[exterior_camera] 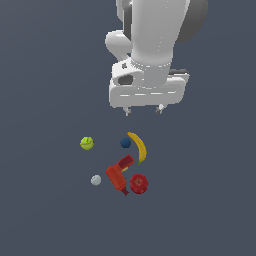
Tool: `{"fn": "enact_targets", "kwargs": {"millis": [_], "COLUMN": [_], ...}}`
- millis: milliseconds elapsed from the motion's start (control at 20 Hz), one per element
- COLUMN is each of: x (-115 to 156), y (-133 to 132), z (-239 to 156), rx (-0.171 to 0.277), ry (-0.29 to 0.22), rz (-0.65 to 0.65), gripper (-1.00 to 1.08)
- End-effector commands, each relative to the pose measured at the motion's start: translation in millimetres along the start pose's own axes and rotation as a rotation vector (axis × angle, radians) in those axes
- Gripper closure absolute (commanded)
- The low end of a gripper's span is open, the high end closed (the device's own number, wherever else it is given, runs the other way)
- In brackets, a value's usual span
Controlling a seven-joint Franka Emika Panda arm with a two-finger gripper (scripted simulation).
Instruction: Pick up a designated object from a clutter of objects.
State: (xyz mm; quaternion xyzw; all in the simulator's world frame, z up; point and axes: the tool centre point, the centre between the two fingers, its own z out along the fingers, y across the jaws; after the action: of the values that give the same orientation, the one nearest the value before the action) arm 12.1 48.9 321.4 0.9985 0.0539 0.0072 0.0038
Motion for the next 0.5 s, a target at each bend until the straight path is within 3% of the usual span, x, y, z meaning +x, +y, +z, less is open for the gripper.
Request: {"fn": "enact_targets", "kwargs": {"millis": [0,450], "x": [4,37], "y": [0,3], "z": [4,37], "rx": [0.002,0.013], "ry": [-0.001,-0.004], "rz": [0.017,0.159], "gripper": [-0.92,-0.92]}}
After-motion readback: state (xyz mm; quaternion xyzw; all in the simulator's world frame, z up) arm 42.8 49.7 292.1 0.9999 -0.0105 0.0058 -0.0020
